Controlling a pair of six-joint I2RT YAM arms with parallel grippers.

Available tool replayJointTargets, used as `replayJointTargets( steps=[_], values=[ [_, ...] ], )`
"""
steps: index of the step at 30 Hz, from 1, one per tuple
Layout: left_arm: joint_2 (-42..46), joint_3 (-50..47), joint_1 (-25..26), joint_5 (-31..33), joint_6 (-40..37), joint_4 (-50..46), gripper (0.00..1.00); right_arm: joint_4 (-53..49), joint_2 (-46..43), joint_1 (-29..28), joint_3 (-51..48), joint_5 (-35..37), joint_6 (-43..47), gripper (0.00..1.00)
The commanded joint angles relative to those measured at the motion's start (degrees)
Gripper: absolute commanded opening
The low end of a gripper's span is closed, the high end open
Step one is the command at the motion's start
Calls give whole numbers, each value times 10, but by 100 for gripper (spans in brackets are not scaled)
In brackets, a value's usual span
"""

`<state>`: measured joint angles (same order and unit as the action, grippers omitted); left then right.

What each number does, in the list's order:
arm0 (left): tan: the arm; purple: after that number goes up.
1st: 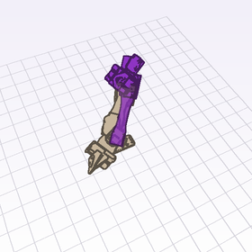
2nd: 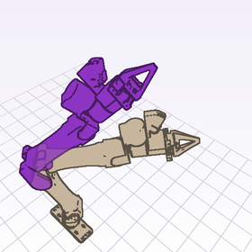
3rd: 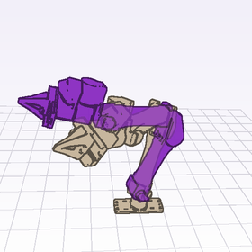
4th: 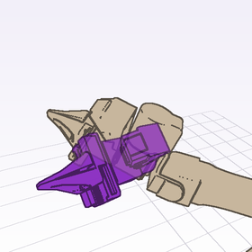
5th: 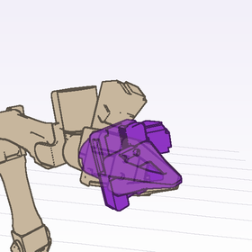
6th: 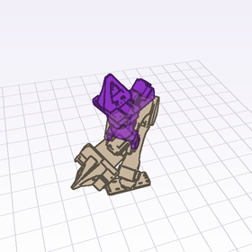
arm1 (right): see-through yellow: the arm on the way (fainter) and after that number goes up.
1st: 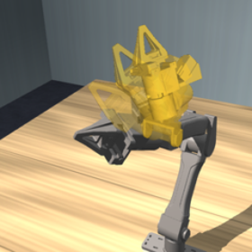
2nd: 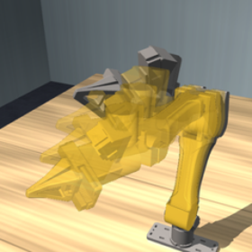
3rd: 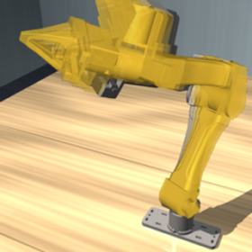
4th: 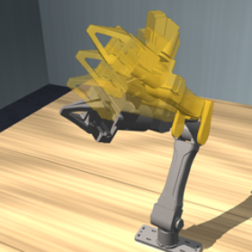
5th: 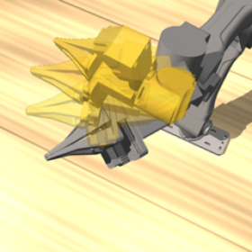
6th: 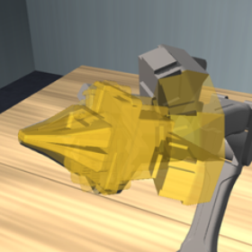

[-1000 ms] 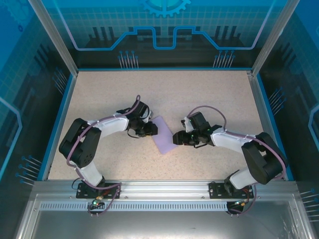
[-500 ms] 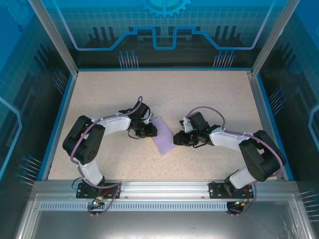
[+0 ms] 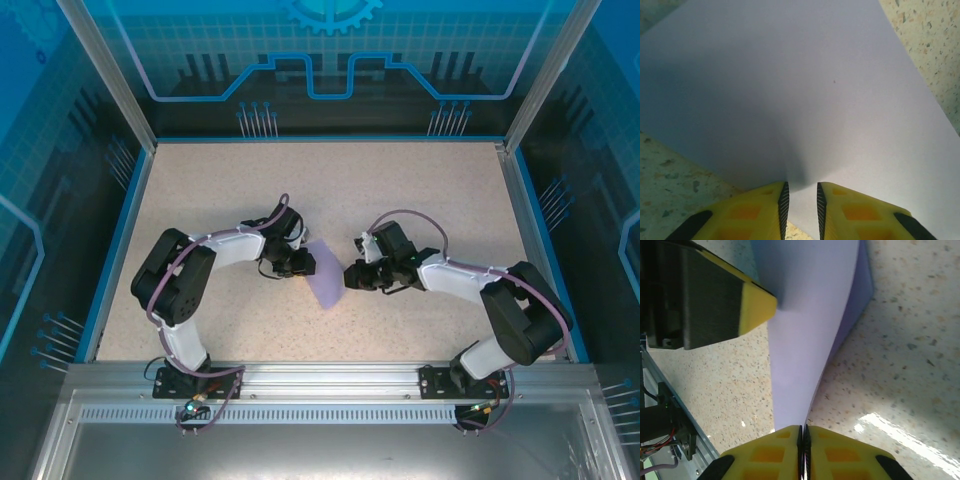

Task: Fold a paper plane with a square sheet of paper (pick it up from the middle)
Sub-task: Third fold the triangle at the center of the table.

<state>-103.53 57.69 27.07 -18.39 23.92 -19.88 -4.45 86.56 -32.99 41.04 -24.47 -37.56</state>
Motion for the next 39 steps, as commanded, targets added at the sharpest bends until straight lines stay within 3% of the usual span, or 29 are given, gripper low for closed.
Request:
replayJointTargets(
  steps=[1,21,32,39],
  values=[
    [-9,13,4,8,-12,-17,25,-7,-3,-17,24,-1,-5,12],
    [25,-6,3,-3,-8,-12,25,71,119,-58,90,-15,-47,8],
    [52,4,-6,1,-14,-30,25,73,154,-62,112,1,-61,8],
    [25,20,-26,-3,-24,-26,25,62,168,-64,123,10,-65,9]
  ],
)
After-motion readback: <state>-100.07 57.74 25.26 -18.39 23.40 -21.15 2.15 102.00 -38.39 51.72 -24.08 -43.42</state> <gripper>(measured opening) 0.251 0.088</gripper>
